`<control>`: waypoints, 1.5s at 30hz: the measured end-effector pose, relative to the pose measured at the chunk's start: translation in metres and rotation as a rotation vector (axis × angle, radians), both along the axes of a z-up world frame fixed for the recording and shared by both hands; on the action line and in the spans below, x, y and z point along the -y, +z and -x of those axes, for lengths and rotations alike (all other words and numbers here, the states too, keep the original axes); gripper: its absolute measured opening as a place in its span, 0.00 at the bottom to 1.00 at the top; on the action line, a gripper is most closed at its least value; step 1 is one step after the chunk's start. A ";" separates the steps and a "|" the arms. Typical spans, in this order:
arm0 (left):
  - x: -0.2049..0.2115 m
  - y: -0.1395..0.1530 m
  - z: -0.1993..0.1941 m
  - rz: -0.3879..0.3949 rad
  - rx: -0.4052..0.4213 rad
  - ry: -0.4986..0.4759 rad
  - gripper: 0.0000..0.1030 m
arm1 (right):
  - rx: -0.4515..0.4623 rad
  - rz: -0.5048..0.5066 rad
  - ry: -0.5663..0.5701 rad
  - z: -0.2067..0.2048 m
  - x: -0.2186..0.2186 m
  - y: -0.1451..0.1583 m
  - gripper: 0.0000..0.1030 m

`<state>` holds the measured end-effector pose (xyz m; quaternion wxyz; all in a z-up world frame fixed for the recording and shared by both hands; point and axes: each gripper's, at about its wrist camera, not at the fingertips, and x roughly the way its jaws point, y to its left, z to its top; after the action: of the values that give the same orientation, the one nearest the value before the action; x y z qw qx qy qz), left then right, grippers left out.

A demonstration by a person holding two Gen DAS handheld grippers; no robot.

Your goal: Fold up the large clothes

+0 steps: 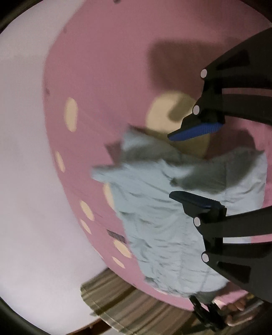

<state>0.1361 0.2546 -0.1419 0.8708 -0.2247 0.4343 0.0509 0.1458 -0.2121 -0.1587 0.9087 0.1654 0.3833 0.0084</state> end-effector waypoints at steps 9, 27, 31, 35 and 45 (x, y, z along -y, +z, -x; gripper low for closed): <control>-0.002 0.008 -0.001 -0.060 -0.012 -0.030 0.68 | 0.003 -0.041 0.167 -0.005 -0.067 0.015 0.30; 0.004 0.007 -0.029 -0.085 -0.028 -0.097 0.74 | -0.107 0.095 0.341 -0.061 -0.201 -0.033 0.22; 0.003 0.001 -0.040 -0.054 -0.047 -0.114 0.75 | -0.111 0.118 0.344 -0.058 -0.203 -0.034 0.22; 0.000 -0.009 -0.052 -0.019 -0.083 -0.135 0.75 | -0.113 0.121 0.343 -0.059 -0.205 -0.033 0.22; -0.001 -0.033 -0.071 0.066 -0.119 -0.202 0.62 | -0.106 0.146 0.339 -0.058 -0.208 -0.035 0.22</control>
<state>0.2068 0.2560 -0.1749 0.8363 -0.2046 0.5072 -0.0382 0.2041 -0.0039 -0.1939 0.8824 0.0320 0.4525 0.1249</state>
